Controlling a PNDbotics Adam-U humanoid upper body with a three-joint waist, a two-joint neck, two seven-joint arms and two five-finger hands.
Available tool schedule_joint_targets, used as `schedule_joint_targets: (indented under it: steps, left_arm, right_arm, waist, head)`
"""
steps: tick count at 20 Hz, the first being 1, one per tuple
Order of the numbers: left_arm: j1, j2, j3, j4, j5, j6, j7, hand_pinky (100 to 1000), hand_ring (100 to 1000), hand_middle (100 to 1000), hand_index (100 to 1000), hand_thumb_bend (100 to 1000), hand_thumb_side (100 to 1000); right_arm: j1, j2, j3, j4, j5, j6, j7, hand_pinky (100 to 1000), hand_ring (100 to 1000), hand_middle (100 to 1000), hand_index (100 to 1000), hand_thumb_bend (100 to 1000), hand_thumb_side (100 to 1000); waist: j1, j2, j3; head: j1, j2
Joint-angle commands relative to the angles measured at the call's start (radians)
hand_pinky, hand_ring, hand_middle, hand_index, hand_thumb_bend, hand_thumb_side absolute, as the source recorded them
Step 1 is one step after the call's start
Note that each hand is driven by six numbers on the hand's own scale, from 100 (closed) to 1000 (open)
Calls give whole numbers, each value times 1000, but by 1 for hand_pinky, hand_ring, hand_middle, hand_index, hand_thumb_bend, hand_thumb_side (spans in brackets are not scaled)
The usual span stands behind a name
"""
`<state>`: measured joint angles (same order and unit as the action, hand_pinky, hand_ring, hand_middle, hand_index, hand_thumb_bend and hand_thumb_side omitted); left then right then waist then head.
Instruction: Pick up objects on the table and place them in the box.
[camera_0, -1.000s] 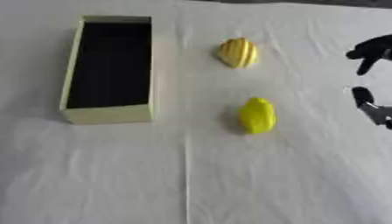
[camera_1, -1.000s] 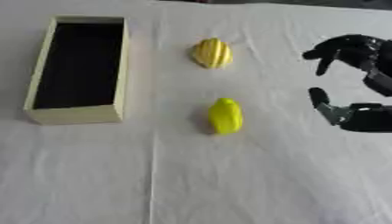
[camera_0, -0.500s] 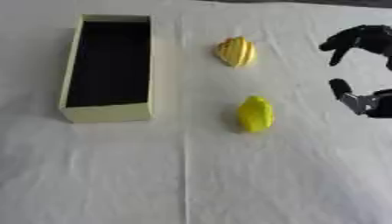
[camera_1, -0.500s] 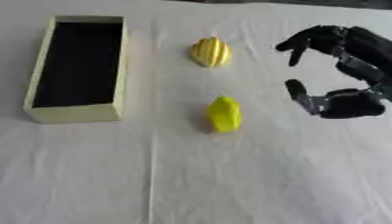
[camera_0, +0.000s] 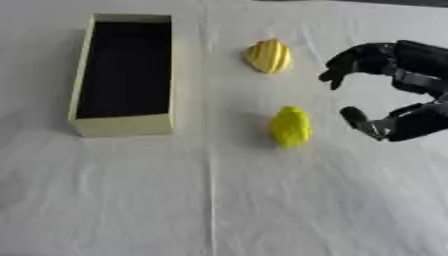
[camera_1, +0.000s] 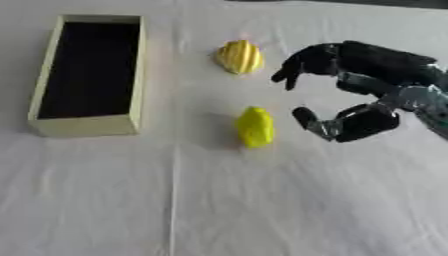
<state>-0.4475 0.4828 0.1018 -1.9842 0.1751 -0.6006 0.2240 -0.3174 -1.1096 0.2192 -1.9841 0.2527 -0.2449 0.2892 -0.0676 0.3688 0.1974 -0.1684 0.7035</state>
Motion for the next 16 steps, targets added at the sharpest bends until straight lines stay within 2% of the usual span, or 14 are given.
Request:
schedule_joint_targets:
  steps: [1, 3, 6, 11, 16]
  left_arm:
    - [-12, 15, 1, -16, 7, 3, -6, 793, 806, 737, 868, 100, 599]
    - [-15, 13, -1, -16, 10, 5, -10, 793, 806, 736, 868, 100, 603]
    - [-23, 8, -8, -16, 19, 11, -19, 793, 806, 735, 868, 100, 610]
    - [-25, 0, -7, -16, 29, 15, -31, 792, 805, 731, 867, 100, 611]
    - [-22, -9, -7, -16, 29, 23, -40, 791, 803, 726, 867, 100, 611]
  right_arm:
    - [-22, -8, 9, -16, -13, 13, 53, 922, 883, 651, 865, 100, 171]
    - [-31, 1, 21, -16, -13, 12, 86, 929, 886, 659, 857, 100, 164]
    - [-34, 10, 36, -10, -15, 6, 134, 944, 898, 671, 870, 100, 211]
    - [-59, 19, 26, 7, -24, -6, 211, 951, 905, 686, 886, 100, 233]
    - [-87, 35, 26, 34, -13, -6, 218, 952, 906, 696, 895, 100, 208]
  waist:
    - [3, -25, 2]
    - [2, -25, 7]
    - [-1, -22, 19]
    - [-6, -14, 26]
    - [-11, -8, 33]
  head:
    - [-4, 10]
    - [-7, 16]
    - [-14, 22]
    - [-20, 22]
    - [-25, 25]
